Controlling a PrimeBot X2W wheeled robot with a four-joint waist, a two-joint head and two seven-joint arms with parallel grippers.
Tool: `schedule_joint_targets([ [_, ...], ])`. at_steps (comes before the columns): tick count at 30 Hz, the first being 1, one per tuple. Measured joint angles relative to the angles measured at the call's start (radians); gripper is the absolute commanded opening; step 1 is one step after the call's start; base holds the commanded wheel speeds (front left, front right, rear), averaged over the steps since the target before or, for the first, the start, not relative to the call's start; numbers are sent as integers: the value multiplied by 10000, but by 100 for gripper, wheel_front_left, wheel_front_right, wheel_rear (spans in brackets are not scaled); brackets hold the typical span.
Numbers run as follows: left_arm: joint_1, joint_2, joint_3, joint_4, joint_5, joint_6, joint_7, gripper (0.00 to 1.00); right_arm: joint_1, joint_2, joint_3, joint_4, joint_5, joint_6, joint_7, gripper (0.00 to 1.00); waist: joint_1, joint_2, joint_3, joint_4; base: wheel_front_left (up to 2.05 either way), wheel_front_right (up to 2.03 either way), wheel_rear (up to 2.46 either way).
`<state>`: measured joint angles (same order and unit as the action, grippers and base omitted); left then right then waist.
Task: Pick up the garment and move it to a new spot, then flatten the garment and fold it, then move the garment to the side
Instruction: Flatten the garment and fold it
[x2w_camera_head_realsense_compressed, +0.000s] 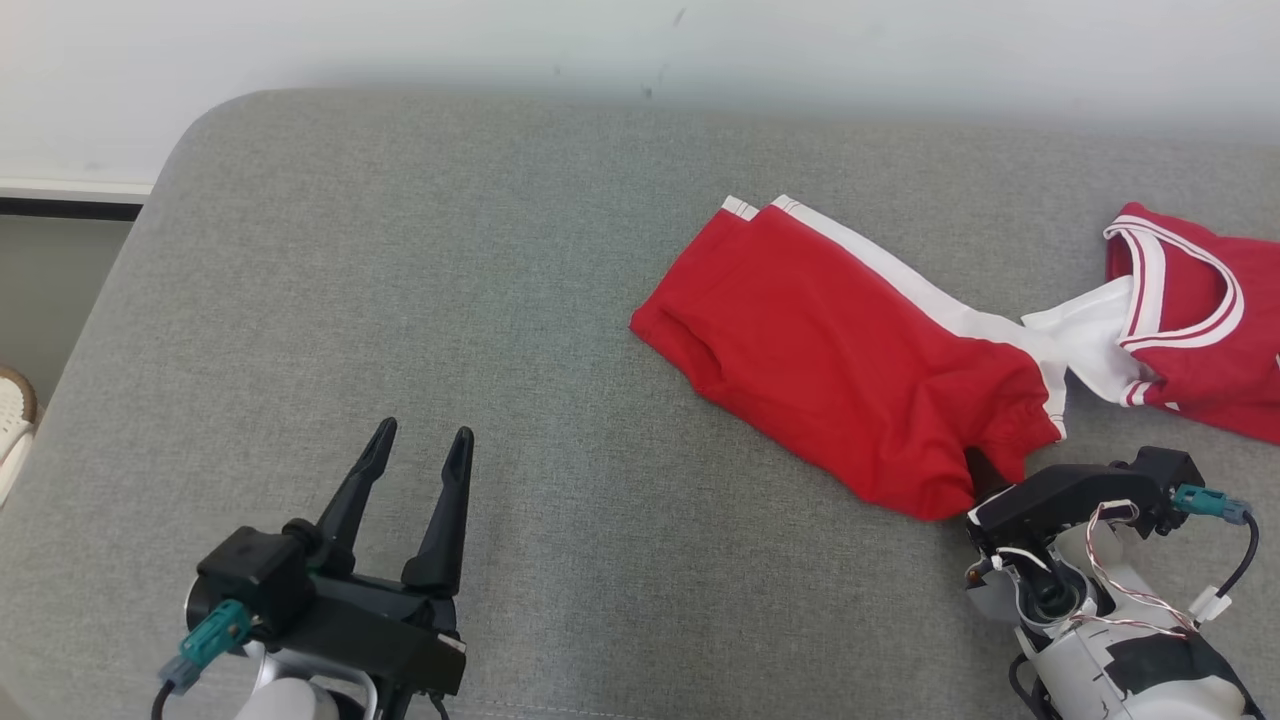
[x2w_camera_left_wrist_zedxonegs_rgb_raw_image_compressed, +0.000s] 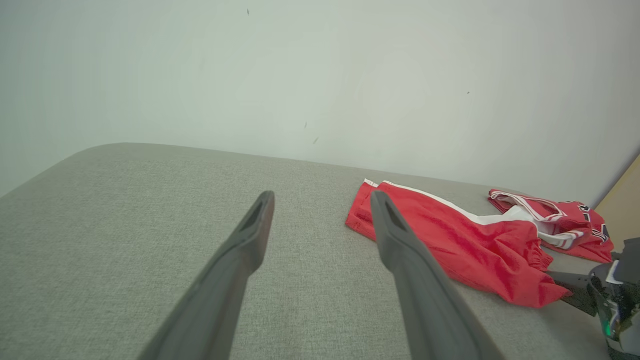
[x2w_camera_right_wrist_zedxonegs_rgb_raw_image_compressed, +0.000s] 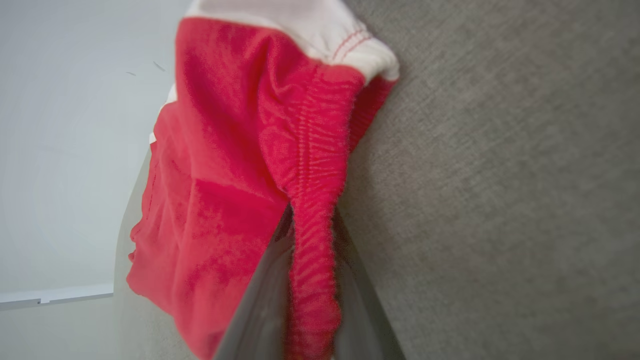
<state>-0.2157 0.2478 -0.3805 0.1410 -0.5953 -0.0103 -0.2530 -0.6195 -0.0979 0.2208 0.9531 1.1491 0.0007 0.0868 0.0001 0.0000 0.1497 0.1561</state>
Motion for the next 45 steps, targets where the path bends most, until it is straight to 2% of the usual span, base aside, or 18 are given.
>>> schedule_joint_targets([
  [5, 235, -6, 199, 2, 2, 0, -2, 100, 12, 73, 25, 136, -54, 190, -249, 0, 0, 0, -43, -121, 0, 0, 0],
  [9, 251, -23, 309, -6, 12, -63, -2, 100, 193, 96, 255, -79, -184, 788, -391, 0, 0, 0, -76, -263, 0, 0, 0],
  [16, 419, -75, 466, 6, 75, -86, -2, 100, 571, 59, 917, -903, -878, 1164, -982, 0, 0, 0, -191, -539, 0, 0, 0],
  [23, 570, -134, 623, -21, 98, -163, -2, 100, 1594, -311, 1267, -1712, -1191, 1195, -1450, 0, -2, 0, -415, -972, 0, 0, 0],
  [33, 822, -274, 706, -142, 357, -228, -2, 100, 2947, -1463, 1419, -3166, -1653, 1198, -2050, 0, -2, 0, -726, -1636, 0, 0, 0],
  [38, 805, -407, 527, -140, 430, -345, -2, 100, 3125, -2036, 1555, -3691, -2008, 1198, -2063, 0, -2, 0, -819, -1681, 0, 0, 0],
  [45, 793, -637, 477, -102, 456, -372, -2, 100, 2618, -1870, 1831, -4596, -2008, 1198, -1572, 0, -2, 0, -753, -1345, 0, 0, 0],
])
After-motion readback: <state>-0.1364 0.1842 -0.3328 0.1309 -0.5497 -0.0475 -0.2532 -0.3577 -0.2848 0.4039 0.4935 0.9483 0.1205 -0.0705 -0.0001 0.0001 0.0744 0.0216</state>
